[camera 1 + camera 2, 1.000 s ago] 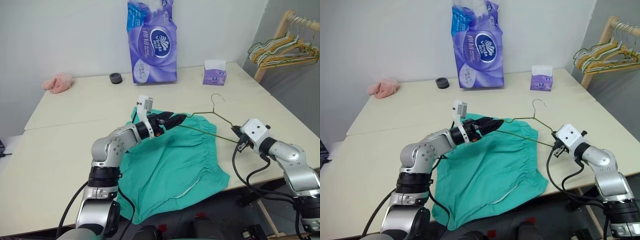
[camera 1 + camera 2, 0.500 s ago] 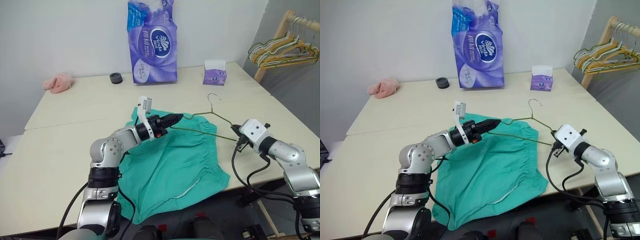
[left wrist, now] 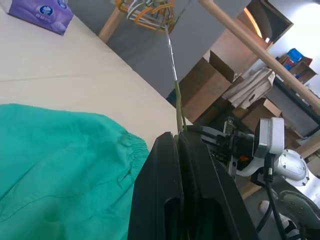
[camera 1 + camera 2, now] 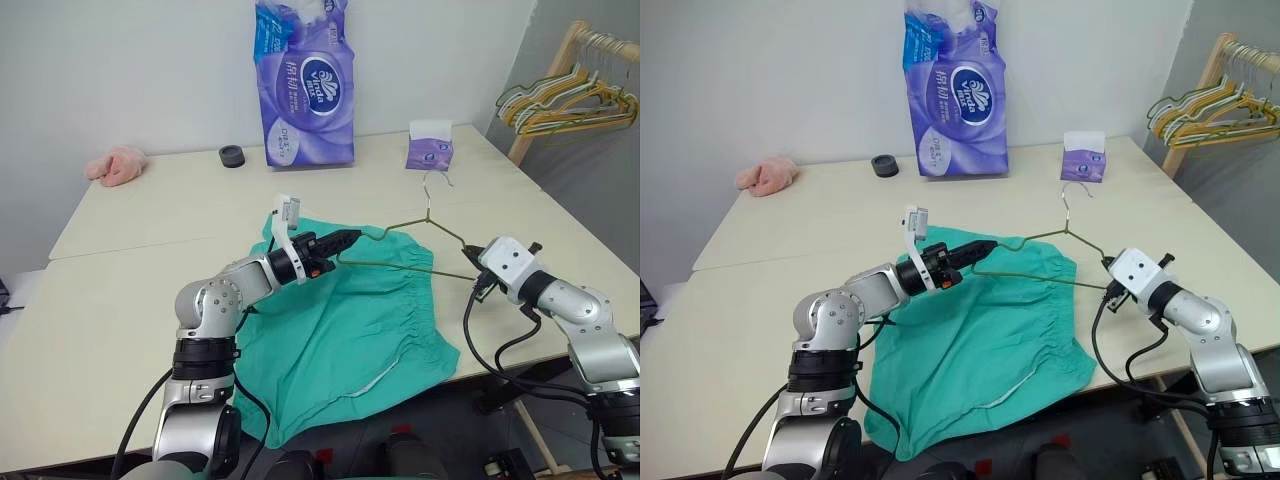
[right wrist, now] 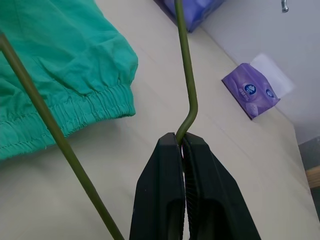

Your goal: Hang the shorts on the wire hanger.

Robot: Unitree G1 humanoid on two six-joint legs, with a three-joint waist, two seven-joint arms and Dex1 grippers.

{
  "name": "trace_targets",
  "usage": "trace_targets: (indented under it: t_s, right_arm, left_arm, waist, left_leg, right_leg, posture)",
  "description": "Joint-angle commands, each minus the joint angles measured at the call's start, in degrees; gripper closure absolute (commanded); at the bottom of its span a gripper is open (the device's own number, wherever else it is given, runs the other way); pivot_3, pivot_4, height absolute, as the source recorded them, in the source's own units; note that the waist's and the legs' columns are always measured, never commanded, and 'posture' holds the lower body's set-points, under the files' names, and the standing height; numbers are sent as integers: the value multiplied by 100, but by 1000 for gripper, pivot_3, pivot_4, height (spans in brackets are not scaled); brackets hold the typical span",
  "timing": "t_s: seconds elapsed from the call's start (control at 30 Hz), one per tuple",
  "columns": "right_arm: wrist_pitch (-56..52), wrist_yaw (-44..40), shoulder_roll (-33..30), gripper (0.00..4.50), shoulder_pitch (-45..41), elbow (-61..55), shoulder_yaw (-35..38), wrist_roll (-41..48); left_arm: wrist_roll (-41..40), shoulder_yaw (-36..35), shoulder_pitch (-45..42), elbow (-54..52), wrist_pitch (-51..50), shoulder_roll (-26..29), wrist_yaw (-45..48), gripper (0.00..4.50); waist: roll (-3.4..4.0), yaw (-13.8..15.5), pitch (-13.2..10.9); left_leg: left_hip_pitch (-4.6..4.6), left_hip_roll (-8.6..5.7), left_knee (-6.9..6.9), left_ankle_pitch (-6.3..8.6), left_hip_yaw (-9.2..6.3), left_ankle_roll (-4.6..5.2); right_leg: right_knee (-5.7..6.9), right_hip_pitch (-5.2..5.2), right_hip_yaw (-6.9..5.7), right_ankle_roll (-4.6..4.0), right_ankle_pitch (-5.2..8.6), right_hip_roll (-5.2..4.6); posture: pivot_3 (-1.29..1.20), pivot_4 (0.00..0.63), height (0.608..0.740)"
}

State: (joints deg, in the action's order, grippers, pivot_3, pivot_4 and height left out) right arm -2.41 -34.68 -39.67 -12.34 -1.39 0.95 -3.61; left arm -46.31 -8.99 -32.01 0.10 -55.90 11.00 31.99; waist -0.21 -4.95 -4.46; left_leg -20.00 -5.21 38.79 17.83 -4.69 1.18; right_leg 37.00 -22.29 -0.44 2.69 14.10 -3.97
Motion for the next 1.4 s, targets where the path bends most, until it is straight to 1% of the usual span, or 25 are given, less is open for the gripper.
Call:
trace_targets:
  t_s: [0.03,0.13,0.33,0.4,0.47,0.5,0.53,0.6,0.7,0.83,0.9,0.97,1.03,1.1,1.17,1.27,1.33,1.4]
  right_arm:
    - [336,-14,-138,4500,-99,-210,-28,-174]
    - [576,-32,-340,3749,-112,-200,-107,-470]
    - [453,-481,-674,1678,-57,-471,21,-216]
    - [102,-661,-711,974,-21,-605,121,26]
    - [-543,-859,-718,257,43,-806,396,526]
    - [-1031,-958,-694,25,68,-980,604,920]
    - [-1563,-1034,-653,25,82,-1189,812,1350]
    - [-2250,-1125,-639,25,114,-1510,1031,1859]
    - [-2810,-1061,-594,25,107,-1843,1176,2238]
    - [-3085,-889,-544,25,82,-1988,1206,2374]
    - [-3180,-845,-510,25,79,-2020,1236,2462]
    - [-3266,-830,-504,25,86,-2052,1269,2543]
    - [-3308,-821,-528,25,105,-2073,1307,2586]
    - [-3320,-825,-573,25,144,-2088,1335,2593]
    - [-3344,-866,-684,25,247,-2106,1413,2580]
    - [-3402,-1076,-1018,25,553,-2163,1507,2543]
    - [-3433,-1223,-1285,25,799,-2178,1629,2525]
    - [-3610,-1607,-1653,25,1222,-2250,1906,2668]
  left_arm:
    - [-178,-15,-141,-342,43,-77,-43,4471]
    - [-209,-37,-226,-406,47,-112,-149,4500]
    - [-163,-27,-280,-504,131,-127,-234,4500]
    - [-118,-27,-305,-524,209,-130,-278,4500]
    - [18,16,-375,-553,368,-93,-322,4500]
    - [101,14,-440,-549,487,-73,-362,4500]
    - [268,79,-503,-556,650,8,-347,4500]
    - [500,157,-599,-546,901,116,-338,4500]
    - [1067,367,-810,-536,1536,354,-284,4500]
    - [1796,803,-976,-644,2296,696,-65,4500]
    - [2180,1244,-908,-821,2522,908,161,4500]
    - [2660,1889,-693,-1011,2741,1148,441,4500]
    - [2870,2236,-507,-1083,2855,1208,593,4500]
    - [2924,2371,-383,-1109,2822,1141,626,4500]
    - [3223,2697,-247,-1097,3037,1165,730,4500]
    - [3451,2925,-134,-1084,3172,1151,797,4500]
    - [3529,2941,-91,-1059,3174,1131,773,4500]
    - [3486,2908,-67,-1047,3077,1019,717,4500]
  waist:
    - [0,2,0]
    - [0,3,0]
    - [-2,-2,-1]
    - [-5,-2,-3]
    - [-10,14,-6]
    - [-14,19,-9]
    - [-18,26,-12]
    - [-21,34,-16]
    - [-21,33,-18]
    - [-21,35,-22]
    - [-18,37,-24]
    - [-17,39,-25]
    - [-9,41,-29]
    - [-12,51,-41]
    - [-11,69,-52]
    - [1,129,-59]
    - [0,167,-64]
    - [0,186,-69]
  left_leg:
    - [0,0,0,0,0,0]
    - [0,0,0,0,0,0]
    - [0,0,0,0,0,0]
    - [1,0,0,0,0,-1]
    - [0,1,0,0,-1,-1]
    - [0,1,0,0,-1,0]
    - [0,1,1,0,-2,0]
    - [-2,1,1,0,-3,0]
    - [-2,1,-3,1,-6,0]
    - [-4,1,-4,2,-5,0]
    - [-6,1,-5,2,-4,0]
    - [-8,1,-6,3,-5,-1]
    - [-9,0,-6,3,-4,0]
    - [-11,0,-6,5,-4,2]
    - [-17,1,-5,7,-8,7]
    - [-16,1,-3,18,-5,27]
    - [-16,1,-3,19,-5,28]
    - [-16,2,-2,19,-6,29]
  right_leg:
    - [0,0,0,0,0,0]
    - [0,0,-1,0,0,0]
    - [-1,1,-1,1,0,0]
    - [-1,2,-1,1,1,1]
    - [0,2,-1,1,1,1]
    - [-1,2,-1,1,0,1]
    - [-1,3,-1,1,0,1]
    - [-3,2,-2,0,0,1]
    - [-7,2,-3,-1,0,0]
    - [-9,1,-3,0,0,0]
    - [-11,0,-2,0,1,0]
    - [-13,0,-3,1,1,-1]
    - [-14,0,-2,1,1,-2]
    - [-14,-1,-2,2,2,-3]
    - [-13,-5,-7,2,2,-3]
    - [-13,-3,-6,3,2,-3]
    - [-13,-3,-7,3,3,-3]
    - [-13,-2,-9,4,3,-3]
  posture:
    - [-211,65,740]
    - [-209,64,740]
    - [-208,66,740]
    - [-207,67,740]
    - [-206,68,740]
    - [-206,68,740]
    - [-209,69,740]
    - [-214,72,740]
    - [-216,73,740]
    - [-210,75,740]
    - [-209,77,740]
    - [-209,79,740]
    - [-210,79,740]
    - [-212,81,740]
    - [-219,82,740]
    - [-224,84,740]
    - [-226,84,740]
    - [-227,84,740]
